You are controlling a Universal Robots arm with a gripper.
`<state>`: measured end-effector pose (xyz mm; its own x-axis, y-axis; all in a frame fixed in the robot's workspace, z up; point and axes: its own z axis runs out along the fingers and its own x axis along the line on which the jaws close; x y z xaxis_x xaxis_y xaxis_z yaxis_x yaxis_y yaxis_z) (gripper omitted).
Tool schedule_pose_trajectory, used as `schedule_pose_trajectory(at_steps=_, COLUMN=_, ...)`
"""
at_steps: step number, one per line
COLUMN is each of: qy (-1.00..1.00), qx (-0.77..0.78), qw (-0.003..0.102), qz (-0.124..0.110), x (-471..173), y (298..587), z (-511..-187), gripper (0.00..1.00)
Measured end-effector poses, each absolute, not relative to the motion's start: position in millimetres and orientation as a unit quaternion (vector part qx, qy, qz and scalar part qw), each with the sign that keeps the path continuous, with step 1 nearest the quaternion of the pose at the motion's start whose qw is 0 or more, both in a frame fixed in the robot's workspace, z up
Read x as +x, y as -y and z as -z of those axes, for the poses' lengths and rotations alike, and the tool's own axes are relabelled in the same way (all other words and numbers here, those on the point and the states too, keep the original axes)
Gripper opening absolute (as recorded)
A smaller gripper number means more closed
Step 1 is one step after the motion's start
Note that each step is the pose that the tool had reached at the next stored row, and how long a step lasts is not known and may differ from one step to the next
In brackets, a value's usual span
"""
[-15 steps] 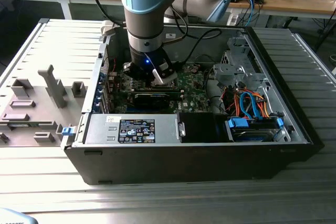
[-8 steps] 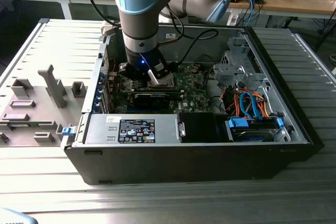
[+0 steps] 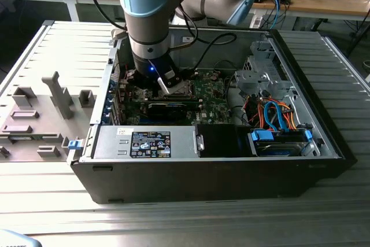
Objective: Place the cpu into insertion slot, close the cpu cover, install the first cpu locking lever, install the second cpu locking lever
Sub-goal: 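Install the second cpu locking lever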
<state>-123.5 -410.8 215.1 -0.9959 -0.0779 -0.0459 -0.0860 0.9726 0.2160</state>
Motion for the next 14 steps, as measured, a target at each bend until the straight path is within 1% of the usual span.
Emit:
schedule_pose_trajectory(at_steps=3, qy=-0.993, qx=-0.041, qw=0.019, qz=-0.11, x=-123.6, y=410.9, z=-217.0, gripper=0.11)
schedule_pose_trajectory(at_steps=9, qy=-0.993, qx=-0.041, qw=0.019, qz=-0.11, x=-122.9, y=410.8, z=-234.8, gripper=0.11)
schedule_pose_trajectory(at_steps=11, qy=-0.993, qx=-0.041, qw=0.015, qz=-0.11, x=-117.3, y=410.8, z=-236.0, gripper=0.11)
schedule_pose_trajectory(at_steps=14, qy=-0.993, qx=-0.041, qw=0.013, qz=-0.11, x=-113.2, y=410.8, z=-240.6, gripper=0.11)
